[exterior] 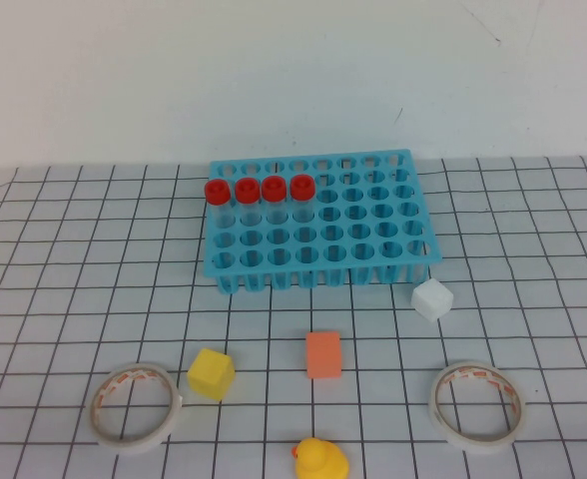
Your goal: Place the test tubes
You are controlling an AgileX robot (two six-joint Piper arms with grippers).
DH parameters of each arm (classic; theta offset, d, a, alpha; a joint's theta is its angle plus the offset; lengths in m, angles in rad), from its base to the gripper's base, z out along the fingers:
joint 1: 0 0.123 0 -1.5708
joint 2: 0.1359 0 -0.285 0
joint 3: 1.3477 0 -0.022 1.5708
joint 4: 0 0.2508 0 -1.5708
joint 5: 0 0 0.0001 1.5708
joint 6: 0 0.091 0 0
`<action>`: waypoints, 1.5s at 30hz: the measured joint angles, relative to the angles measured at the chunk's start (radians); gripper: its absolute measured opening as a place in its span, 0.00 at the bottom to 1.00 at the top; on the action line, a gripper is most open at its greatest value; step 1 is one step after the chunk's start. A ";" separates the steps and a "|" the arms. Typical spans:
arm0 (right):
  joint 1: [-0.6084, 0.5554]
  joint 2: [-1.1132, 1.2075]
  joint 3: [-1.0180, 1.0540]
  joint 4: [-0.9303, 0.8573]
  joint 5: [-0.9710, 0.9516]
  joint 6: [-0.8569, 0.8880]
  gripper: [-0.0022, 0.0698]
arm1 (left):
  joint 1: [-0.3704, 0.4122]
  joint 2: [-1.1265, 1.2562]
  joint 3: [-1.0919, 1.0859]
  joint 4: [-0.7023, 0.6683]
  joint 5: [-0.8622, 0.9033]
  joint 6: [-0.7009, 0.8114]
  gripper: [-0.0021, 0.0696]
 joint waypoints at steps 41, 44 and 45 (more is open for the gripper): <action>0.000 0.000 0.000 0.000 0.002 0.000 0.03 | 0.365 -0.074 0.048 0.957 0.608 -0.678 0.03; 0.000 0.000 0.000 0.000 0.002 0.000 0.03 | 0.365 -0.074 0.048 0.944 0.608 -0.678 0.03; 0.000 0.000 0.000 0.000 0.002 0.000 0.03 | 0.365 -0.074 0.048 0.940 0.608 -0.678 0.03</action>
